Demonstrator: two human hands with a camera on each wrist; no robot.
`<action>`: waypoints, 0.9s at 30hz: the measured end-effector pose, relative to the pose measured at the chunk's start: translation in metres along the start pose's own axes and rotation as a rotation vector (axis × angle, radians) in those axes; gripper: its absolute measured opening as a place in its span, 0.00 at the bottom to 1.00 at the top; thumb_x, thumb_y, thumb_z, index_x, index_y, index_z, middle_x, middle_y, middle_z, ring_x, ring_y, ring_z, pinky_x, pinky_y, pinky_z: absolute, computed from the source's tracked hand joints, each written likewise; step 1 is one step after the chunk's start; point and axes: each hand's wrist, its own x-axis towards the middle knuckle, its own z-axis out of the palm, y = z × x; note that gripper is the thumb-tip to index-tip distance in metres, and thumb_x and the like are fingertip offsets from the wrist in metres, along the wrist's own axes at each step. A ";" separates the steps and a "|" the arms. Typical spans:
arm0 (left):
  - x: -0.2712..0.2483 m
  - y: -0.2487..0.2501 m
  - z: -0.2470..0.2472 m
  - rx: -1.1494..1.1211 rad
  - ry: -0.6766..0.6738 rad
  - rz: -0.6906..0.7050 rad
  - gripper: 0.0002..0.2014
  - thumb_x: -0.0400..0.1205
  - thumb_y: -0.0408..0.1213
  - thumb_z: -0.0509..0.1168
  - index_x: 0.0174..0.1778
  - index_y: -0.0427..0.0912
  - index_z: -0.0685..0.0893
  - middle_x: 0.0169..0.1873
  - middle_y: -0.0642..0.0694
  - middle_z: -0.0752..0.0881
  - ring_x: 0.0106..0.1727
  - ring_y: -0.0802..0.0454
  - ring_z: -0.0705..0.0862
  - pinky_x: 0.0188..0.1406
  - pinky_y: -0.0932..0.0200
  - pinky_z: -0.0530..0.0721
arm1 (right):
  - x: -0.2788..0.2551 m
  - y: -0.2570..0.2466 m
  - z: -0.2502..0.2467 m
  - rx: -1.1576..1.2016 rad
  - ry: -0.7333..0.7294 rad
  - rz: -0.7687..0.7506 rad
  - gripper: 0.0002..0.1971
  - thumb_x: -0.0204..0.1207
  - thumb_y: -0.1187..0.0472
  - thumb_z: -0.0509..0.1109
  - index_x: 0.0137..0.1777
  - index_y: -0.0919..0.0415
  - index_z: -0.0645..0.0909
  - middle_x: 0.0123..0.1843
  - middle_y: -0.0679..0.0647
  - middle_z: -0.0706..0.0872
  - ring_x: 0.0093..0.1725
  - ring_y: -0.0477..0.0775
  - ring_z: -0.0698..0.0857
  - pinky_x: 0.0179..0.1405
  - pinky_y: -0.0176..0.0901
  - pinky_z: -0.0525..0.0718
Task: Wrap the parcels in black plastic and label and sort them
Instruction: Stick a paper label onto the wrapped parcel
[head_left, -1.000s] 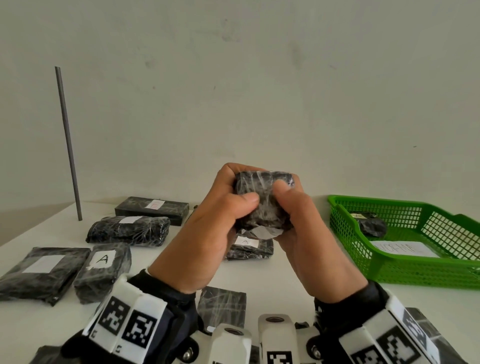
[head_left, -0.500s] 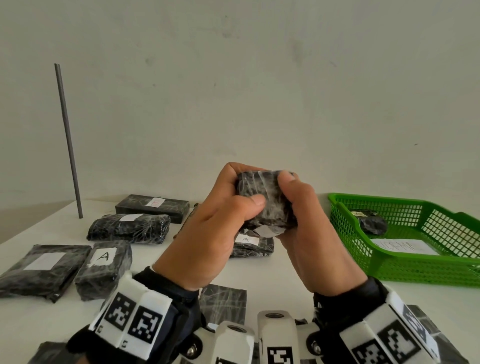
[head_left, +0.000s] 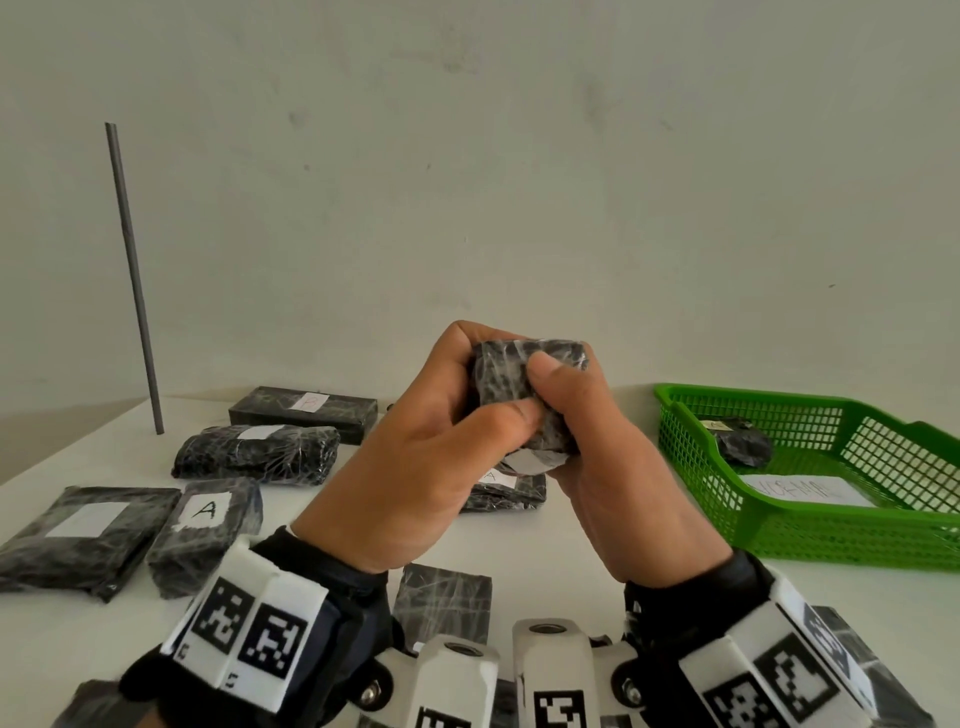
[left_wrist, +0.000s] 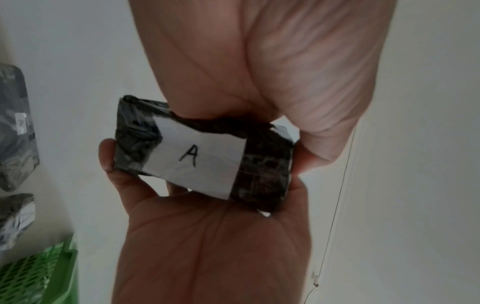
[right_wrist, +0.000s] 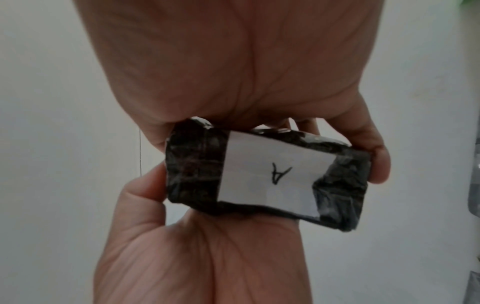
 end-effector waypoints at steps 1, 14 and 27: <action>0.000 0.000 0.000 -0.014 -0.001 -0.003 0.16 0.76 0.42 0.68 0.59 0.43 0.78 0.46 0.48 0.86 0.50 0.52 0.85 0.53 0.60 0.84 | 0.000 0.000 0.000 0.006 -0.005 0.000 0.36 0.75 0.33 0.66 0.67 0.65 0.76 0.66 0.71 0.84 0.70 0.70 0.84 0.73 0.78 0.77; 0.003 0.002 -0.001 -0.146 0.114 -0.040 0.22 0.77 0.48 0.65 0.60 0.35 0.81 0.51 0.38 0.88 0.54 0.46 0.88 0.52 0.53 0.87 | -0.005 -0.001 -0.004 -0.024 -0.087 -0.004 0.24 0.69 0.39 0.69 0.64 0.47 0.79 0.65 0.55 0.87 0.69 0.57 0.84 0.77 0.76 0.76; 0.007 0.015 -0.008 -0.469 0.374 -0.080 0.21 0.78 0.49 0.62 0.53 0.36 0.90 0.49 0.40 0.92 0.53 0.46 0.91 0.53 0.52 0.91 | -0.006 -0.008 -0.006 -0.248 -0.109 -0.005 0.37 0.62 0.24 0.77 0.71 0.32 0.75 0.70 0.39 0.83 0.67 0.41 0.87 0.60 0.46 0.89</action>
